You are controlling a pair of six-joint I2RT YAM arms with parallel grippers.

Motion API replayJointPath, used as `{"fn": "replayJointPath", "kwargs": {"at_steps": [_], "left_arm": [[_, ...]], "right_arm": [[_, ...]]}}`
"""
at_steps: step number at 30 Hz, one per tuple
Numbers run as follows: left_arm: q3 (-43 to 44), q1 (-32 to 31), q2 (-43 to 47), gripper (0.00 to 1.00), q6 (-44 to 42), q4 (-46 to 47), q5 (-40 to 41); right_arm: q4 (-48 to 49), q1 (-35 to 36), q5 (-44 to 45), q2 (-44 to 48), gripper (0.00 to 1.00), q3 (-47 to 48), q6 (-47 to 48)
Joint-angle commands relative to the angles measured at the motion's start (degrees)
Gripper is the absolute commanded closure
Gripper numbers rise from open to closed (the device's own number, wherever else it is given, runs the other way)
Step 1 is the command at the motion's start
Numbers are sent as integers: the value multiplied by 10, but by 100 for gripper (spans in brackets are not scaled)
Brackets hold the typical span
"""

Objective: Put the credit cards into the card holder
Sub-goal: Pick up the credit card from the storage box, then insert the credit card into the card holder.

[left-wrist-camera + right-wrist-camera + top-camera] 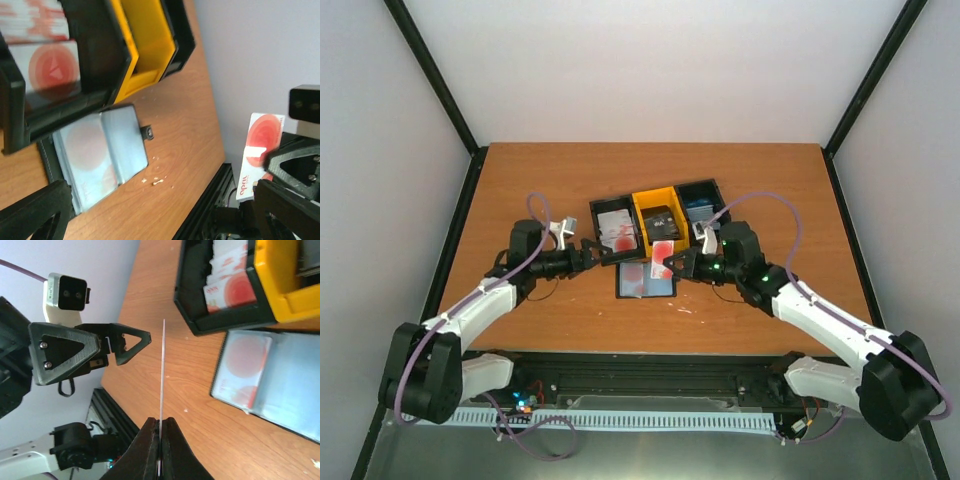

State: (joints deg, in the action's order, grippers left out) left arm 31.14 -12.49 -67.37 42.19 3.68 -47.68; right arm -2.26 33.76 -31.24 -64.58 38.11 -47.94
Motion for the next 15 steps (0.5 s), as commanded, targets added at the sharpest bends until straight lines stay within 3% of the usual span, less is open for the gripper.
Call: {"fn": "replayJointPath", "kwargs": {"at_steps": [1,10,15], "left_arm": [[-16,-39,-11,1,-12,-11,60],[-23,-109,-123,44,43,47,111],[6,-125,-178,50,54,23,158]], "right_arm": [[-47,-1,43,8,97,-33,34],[87,2,22,-94,97,-69,7],[154,0,11,-169,97,-57,4]]}}
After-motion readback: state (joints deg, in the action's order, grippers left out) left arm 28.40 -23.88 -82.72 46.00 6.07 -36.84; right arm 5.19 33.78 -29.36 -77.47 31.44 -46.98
